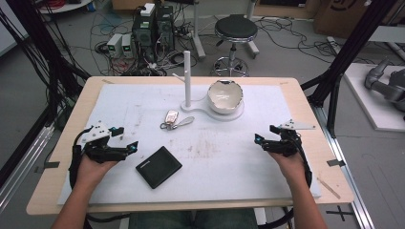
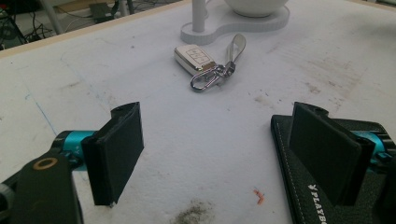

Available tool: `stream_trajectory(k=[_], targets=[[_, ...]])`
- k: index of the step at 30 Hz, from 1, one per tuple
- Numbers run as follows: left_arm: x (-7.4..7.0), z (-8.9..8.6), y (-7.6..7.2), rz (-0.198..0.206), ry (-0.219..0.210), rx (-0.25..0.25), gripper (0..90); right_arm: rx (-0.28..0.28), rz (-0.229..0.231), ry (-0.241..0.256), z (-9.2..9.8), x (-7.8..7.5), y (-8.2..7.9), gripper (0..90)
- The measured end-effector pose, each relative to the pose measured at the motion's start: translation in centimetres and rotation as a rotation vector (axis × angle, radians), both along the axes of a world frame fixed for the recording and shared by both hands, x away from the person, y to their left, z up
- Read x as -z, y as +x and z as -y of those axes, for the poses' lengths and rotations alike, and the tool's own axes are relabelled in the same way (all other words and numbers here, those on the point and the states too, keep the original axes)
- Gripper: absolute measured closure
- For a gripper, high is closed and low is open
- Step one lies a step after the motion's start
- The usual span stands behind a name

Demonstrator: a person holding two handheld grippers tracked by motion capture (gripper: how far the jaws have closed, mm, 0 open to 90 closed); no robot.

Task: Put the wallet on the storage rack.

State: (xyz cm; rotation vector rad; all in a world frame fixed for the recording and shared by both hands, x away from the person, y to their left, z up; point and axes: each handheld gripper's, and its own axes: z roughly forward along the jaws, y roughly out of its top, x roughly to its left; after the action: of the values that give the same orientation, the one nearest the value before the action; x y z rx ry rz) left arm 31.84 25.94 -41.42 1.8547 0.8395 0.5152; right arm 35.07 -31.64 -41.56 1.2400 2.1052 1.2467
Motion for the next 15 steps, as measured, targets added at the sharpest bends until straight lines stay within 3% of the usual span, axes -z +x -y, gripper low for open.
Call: stream_trajectory(k=[7,15], targets=[[-0.1,-1.0,-0.9,0.002,-0.003,-0.023,18.2,-0.035,0.006,-0.004,-1.6,-0.4,0.5,19.9],[0.1,-2.4,-2.1,0.0,0.0,-0.051,18.3,-0.117,0.012,0.021,-5.2,-1.1,1.5,19.9]])
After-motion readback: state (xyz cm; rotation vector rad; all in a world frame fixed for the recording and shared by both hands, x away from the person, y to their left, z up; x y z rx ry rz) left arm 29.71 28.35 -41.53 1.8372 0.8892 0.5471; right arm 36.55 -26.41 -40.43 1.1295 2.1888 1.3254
